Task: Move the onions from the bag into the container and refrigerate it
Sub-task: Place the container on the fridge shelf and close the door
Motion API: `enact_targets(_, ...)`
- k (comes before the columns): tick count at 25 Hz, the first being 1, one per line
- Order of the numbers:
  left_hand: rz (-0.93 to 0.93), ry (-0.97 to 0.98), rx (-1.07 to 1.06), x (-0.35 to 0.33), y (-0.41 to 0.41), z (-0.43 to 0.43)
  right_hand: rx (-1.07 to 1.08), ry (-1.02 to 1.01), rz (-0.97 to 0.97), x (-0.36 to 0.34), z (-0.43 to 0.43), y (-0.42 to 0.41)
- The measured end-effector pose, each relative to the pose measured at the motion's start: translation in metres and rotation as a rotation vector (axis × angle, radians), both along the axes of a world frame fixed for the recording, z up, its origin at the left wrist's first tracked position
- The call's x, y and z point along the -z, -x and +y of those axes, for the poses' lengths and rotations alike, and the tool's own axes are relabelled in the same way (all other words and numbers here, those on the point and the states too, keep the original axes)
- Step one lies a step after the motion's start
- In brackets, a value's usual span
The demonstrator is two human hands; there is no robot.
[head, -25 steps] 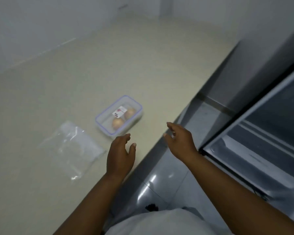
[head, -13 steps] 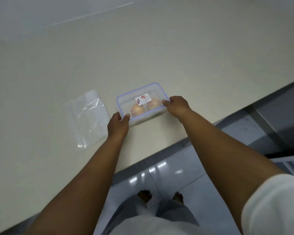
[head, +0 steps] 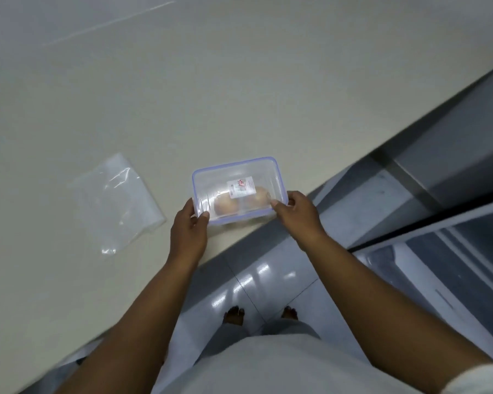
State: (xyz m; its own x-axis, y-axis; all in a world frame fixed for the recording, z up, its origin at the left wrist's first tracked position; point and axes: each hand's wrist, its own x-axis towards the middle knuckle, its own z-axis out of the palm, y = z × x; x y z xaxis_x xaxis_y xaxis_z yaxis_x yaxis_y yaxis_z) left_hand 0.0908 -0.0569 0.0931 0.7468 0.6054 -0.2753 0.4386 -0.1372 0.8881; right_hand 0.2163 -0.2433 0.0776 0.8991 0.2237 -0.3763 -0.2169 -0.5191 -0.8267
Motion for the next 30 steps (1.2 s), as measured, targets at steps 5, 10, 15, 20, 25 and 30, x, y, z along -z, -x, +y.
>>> enact_targets(5, -0.012, -0.004, 0.306, 0.007, 0.010, -0.046, 0.268, -0.014, 0.014, 0.007, -0.090, 0.069)
enact_targets(10, 0.038, 0.041, 0.626, 0.028, 0.006, -0.115, 0.541, 0.024, 0.094, 0.029, -0.176, 0.132)
enact_targets(15, 0.076, 0.049, 0.868, 0.055, -0.022, -0.211, 0.787, 0.012, 0.128, 0.046, -0.268, 0.166)
enact_targets(20, 0.155, 0.067, 1.075, 0.081, -0.051, -0.305, 0.993, 0.018, 0.131, 0.067, -0.345, 0.183)
enact_targets(25, 0.172, 0.073, 1.153, 0.116, -0.088, -0.385, 1.146, 0.010, 0.122, 0.103, -0.404, 0.170)
enact_targets(30, 0.180, 0.058, 1.194, 0.165, -0.129, -0.452, 1.236, 0.008, 0.107, 0.152, -0.462, 0.141)
